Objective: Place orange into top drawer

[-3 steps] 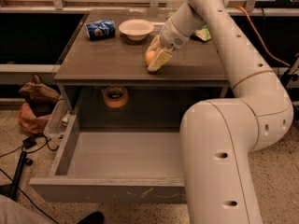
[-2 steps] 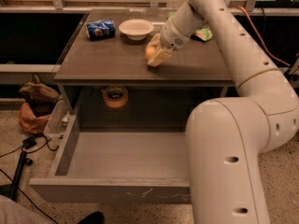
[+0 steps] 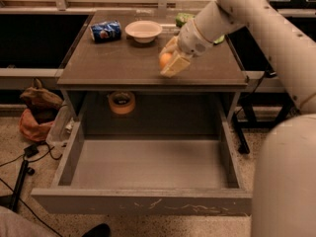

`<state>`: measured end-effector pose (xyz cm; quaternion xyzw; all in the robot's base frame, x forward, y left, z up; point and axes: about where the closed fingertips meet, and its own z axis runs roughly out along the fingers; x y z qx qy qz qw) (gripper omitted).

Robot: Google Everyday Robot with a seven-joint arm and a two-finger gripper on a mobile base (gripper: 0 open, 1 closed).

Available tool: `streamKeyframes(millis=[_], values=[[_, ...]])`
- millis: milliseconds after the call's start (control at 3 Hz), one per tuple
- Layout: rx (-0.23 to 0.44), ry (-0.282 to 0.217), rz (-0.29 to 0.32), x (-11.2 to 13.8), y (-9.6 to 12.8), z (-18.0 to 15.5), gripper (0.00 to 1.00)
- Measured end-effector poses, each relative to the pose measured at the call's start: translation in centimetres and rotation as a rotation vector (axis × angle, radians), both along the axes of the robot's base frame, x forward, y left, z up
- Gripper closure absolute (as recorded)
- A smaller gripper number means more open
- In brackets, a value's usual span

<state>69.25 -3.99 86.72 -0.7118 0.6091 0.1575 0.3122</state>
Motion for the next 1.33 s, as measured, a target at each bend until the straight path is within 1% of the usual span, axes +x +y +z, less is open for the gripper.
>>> streamKeyframes(millis=[333, 667, 1000, 1333], values=[[-0.014, 0.057, 0.02, -1.6, 0.6, -2.9, 1.0], [-0.018, 0.065, 0.029, -2.1, 1.2, -3.3, 1.0], [-0.006, 0.058, 0.014, -5.1, 1.0, -2.2, 1.0], [0.032, 0.052, -0.013, -10.3, 0.4, -1.6, 1.0]])
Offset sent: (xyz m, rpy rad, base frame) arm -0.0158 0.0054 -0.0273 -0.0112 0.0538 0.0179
